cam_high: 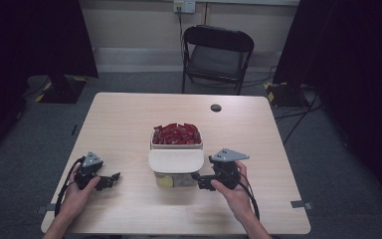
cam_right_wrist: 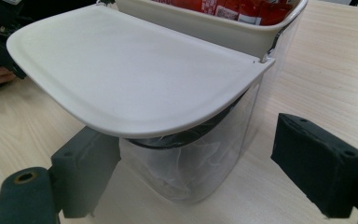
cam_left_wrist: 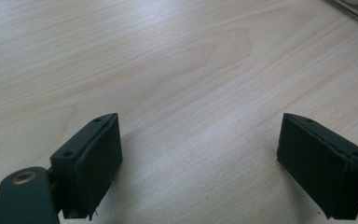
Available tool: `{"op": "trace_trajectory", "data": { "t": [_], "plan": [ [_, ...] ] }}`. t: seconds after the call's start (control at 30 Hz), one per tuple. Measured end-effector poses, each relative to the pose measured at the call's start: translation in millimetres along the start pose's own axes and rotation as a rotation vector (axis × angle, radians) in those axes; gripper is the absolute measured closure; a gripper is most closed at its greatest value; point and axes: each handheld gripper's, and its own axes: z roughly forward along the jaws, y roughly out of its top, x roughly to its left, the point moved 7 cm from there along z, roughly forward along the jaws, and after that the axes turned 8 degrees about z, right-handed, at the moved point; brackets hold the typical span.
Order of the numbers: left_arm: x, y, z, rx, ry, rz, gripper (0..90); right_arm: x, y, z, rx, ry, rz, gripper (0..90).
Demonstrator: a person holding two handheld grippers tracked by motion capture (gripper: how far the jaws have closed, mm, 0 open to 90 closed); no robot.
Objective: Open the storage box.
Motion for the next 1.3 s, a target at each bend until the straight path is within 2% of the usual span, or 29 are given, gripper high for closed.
{"op": "trace_trajectory", "data": {
  "t": [0.43, 0.57, 0.6, 0.67, 1.03, 1.3],
  "plan": [
    [0.2, 0.0, -0.1, 0.001, 0.002, 0.002, 13.4, 1.1, 10.6, 4.4, -0.003, 0.006, -0.004, 14.2],
    [0.2, 0.0, -0.1, 0.000, 0.002, 0.001, 13.4, -0.6, 11.7, 6.5, -0.002, -0.003, -0.001, 14.3],
    [0.2, 0.0, -0.1, 0.000, 0.002, 0.001, 13.4, -2.1, 11.4, 7.8, 0.000, -0.023, -0.008, 14.6],
    [0.2, 0.0, -0.1, 0.001, 0.002, 0.002, 13.4, -2.8, 11.4, 8.0, 0.001, -0.022, -0.006, 14.4],
    [0.3, 0.0, -0.1, 0.001, 0.002, 0.002, 13.4, -12.2, 25.0, 10.2, -0.031, -0.015, 0.030, 14.6],
    [0.2, 0.0, -0.1, 0.000, 0.001, 0.002, 13.4, -19.7, 31.3, 14.9, -0.037, -0.029, 0.048, 14.6]
  ]
}}
